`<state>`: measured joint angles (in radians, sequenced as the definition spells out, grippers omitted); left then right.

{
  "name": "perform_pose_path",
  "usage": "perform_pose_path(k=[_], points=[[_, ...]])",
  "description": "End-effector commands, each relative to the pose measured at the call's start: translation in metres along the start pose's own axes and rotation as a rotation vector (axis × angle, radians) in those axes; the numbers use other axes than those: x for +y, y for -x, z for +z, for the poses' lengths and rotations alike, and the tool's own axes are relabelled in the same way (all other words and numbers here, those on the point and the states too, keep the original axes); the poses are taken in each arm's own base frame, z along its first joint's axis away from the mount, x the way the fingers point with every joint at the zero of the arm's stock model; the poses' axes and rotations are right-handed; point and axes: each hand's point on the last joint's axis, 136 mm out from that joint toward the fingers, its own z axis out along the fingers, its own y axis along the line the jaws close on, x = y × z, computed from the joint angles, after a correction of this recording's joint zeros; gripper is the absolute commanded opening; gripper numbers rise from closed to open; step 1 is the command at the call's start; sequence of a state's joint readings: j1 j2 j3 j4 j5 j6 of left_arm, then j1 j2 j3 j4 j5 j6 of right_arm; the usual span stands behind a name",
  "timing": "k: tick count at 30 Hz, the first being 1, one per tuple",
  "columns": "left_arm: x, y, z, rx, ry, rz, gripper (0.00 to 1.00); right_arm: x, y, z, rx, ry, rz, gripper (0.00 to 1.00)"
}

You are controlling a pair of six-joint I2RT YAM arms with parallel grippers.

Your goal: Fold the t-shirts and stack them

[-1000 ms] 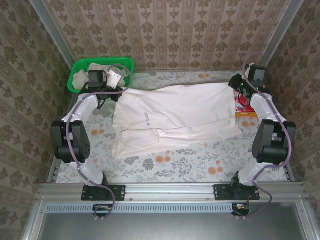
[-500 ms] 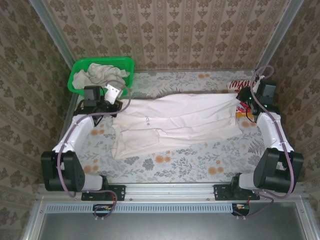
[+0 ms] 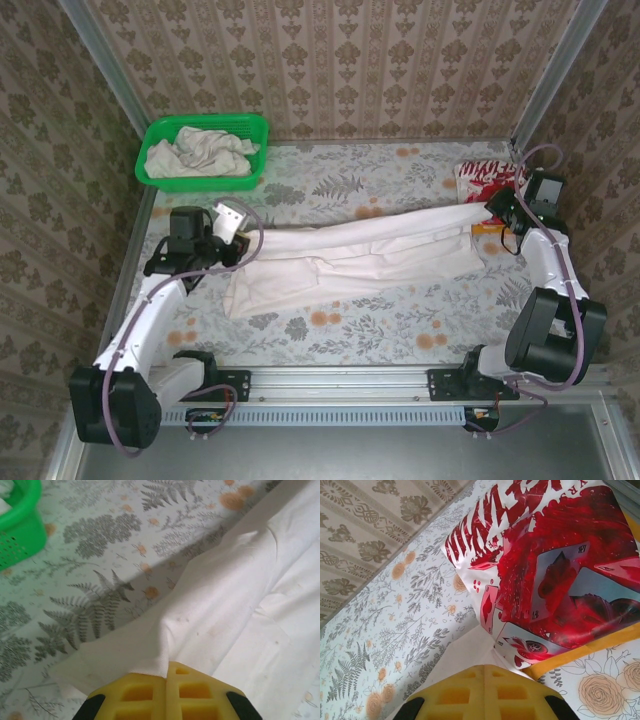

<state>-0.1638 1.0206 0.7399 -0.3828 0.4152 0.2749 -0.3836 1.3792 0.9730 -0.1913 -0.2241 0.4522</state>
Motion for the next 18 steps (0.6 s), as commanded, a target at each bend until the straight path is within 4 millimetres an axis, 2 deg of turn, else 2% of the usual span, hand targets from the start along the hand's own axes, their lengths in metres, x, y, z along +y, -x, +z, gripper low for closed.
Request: perform_pose_path(k=[1, 5, 12, 18], points=[[-0.007, -0.016, -0.005, 0.041, -0.004, -0.048, 0.0, -0.01, -0.006, 0.002, 0.019, -0.027, 0.042, 0.0], [-0.012, -0.028, -0.007, 0.078, -0.007, -0.056, 0.0, -0.023, -0.023, 0.004, 0.05, -0.069, 0.056, 0.0], [-0.007, -0.05, -0.007, 0.177, 0.049, -0.048, 0.0, -0.047, -0.051, -0.005, 0.071, -0.152, 0.064, 0.0], [-0.01, -0.065, -0.003, 0.24, 0.034, -0.06, 0.0, -0.066, -0.075, 0.001, 0.129, -0.21, 0.064, 0.0]])
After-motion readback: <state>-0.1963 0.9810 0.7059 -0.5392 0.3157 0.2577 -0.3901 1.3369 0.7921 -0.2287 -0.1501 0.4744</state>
